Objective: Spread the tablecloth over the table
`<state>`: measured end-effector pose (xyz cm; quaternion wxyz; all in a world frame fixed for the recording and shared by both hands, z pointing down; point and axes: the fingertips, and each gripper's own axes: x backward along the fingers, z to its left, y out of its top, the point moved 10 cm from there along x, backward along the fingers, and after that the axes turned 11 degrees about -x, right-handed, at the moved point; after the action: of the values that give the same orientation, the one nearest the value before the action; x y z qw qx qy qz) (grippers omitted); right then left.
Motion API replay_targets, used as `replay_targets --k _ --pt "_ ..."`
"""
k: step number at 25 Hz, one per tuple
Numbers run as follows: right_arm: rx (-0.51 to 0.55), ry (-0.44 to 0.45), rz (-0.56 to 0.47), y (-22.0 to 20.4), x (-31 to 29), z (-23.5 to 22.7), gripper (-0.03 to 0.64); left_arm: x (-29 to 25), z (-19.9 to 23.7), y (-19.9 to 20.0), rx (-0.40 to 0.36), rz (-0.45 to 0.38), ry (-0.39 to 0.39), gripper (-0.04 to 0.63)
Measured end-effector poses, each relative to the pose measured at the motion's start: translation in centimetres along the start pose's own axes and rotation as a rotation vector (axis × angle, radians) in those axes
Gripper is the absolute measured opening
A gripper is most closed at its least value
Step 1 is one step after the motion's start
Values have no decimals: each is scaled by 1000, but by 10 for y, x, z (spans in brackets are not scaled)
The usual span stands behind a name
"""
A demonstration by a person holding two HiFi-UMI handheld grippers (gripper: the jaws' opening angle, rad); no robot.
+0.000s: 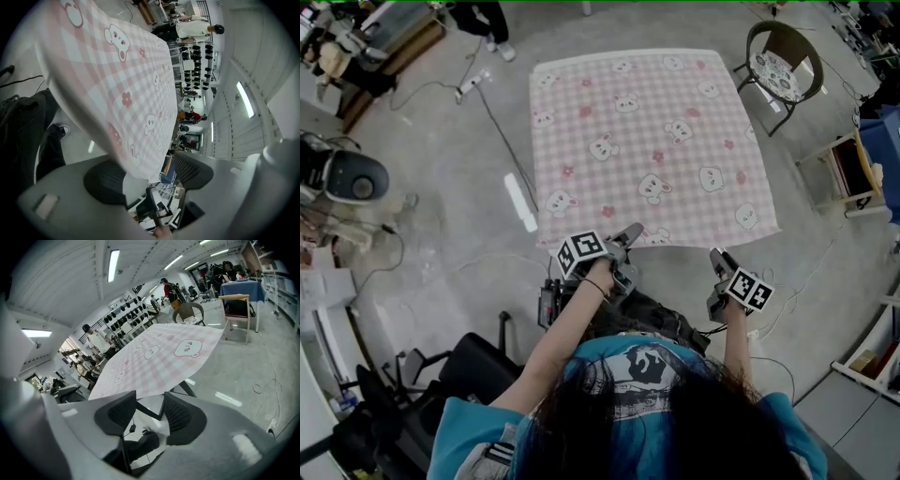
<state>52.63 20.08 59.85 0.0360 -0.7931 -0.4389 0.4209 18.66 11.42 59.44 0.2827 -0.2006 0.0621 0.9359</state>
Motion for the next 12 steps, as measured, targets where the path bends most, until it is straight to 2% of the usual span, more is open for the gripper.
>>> replay_targets --k 5,12 --pt "5 69 -21 -2 11 18 176 8 -15 -2 -30 -15 -21 316" --pt "47 151 -13 -9 -7 56 167 27 -1 -4 -14 22 -8 310"
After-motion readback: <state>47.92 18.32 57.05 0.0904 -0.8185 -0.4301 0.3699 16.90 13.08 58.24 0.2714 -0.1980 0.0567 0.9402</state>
